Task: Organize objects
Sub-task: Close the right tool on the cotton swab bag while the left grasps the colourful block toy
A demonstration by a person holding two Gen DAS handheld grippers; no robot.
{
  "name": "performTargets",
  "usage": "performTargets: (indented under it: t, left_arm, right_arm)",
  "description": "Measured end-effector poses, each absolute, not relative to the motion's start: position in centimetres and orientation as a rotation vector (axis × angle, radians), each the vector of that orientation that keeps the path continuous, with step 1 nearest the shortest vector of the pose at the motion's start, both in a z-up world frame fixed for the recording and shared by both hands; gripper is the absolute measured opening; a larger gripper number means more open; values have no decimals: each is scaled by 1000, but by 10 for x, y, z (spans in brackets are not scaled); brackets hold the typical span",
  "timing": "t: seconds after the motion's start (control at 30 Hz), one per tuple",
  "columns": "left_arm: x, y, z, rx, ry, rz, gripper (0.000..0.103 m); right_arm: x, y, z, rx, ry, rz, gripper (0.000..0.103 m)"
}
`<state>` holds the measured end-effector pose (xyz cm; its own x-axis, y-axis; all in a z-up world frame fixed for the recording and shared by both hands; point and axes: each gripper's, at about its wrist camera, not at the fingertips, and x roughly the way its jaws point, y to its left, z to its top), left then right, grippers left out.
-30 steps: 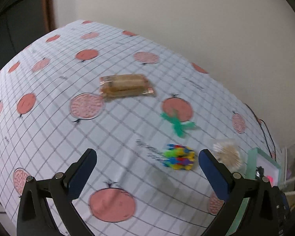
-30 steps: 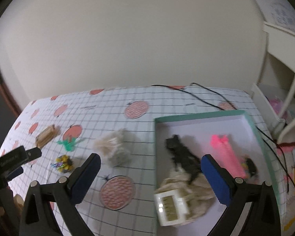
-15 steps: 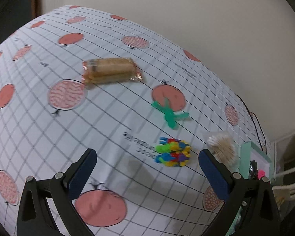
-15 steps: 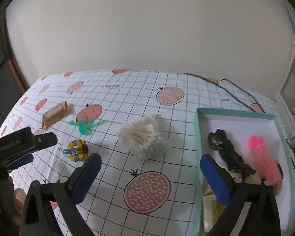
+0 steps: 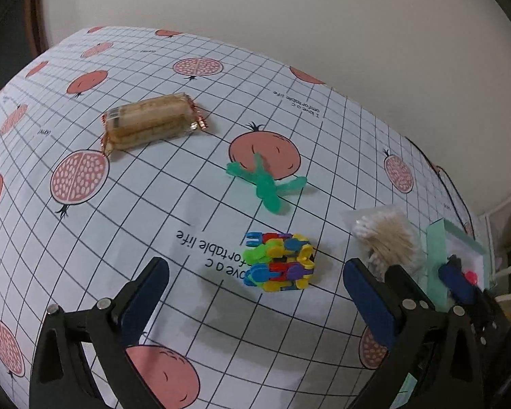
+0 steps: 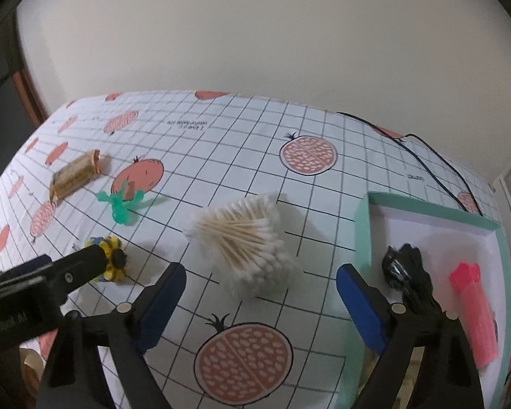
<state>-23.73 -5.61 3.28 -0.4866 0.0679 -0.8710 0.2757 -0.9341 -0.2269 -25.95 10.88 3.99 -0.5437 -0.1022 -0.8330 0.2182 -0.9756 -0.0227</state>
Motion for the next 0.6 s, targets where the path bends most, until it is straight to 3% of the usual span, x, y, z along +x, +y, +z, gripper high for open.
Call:
performTargets:
  t: [0.27, 0.37, 0.6]
  left_arm:
    - [-241, -50, 26, 1511, 480, -2559, 101]
    - [-242, -47, 25, 1510, 453, -2562, 88]
    - [-242, -46, 21, 1511, 449, -2550, 83]
  right_arm:
    - [-274, 109, 27, 1438, 234, -2587, 86]
    - [-278, 108, 21, 1451, 249, -2570, 85]
    - [-281, 103, 15, 1463, 274, -2547, 84]
